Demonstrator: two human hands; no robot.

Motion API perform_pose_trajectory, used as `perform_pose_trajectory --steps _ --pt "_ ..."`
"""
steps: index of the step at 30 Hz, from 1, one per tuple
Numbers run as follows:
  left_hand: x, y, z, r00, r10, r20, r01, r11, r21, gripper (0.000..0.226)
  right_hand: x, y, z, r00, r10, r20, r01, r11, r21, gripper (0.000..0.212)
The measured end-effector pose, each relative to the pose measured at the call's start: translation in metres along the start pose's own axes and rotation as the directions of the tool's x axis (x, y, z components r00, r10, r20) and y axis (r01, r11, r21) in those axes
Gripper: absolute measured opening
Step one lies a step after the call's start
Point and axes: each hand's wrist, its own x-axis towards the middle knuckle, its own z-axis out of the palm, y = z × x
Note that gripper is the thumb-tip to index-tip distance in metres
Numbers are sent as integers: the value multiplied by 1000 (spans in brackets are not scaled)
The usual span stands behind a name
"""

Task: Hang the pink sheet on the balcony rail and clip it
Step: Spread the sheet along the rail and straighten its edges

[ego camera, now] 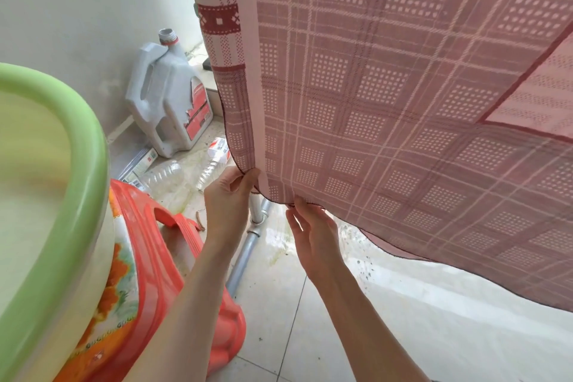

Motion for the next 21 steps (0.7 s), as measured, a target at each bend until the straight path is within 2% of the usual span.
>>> perform_pose_trajectory --steps 5,7,9,10,12,15,18,21 --pt "6 -6 3 995 -61 -83 59 998 -31 14 -11 -1 -8 990 -3 139 -7 997 73 35" --pt "9 -5 4 995 -51 -82 49 999 -22 19 -17 -4 -13 992 -5 126 -12 991 130 65" --pt "11 -6 6 995 -60 -82 58 998 -32 21 -22 -11 -18 997 -32 75 16 979 204 80" --pt "12 -9 5 994 -70 -81 67 997 -41 19 -25 -16 -21 998 -48 37 37 969 245 78" --pt "15 -13 3 994 -86 -68 82 995 -59 12 -28 -30 -28 995 -87 -48 98 943 318 56" --pt "19 -17 1 994 -99 -46 97 994 -57 12 -29 -47 -42 981 -139 -133 177 925 336 32" --pt "18 -19 4 993 -108 -45 104 991 -89 20 -28 -54 -56 962 -143 -233 213 927 308 17" --pt "20 -24 4 994 -106 -40 101 989 -109 26 -26 -52 -62 943 -152 -297 233 937 259 13"
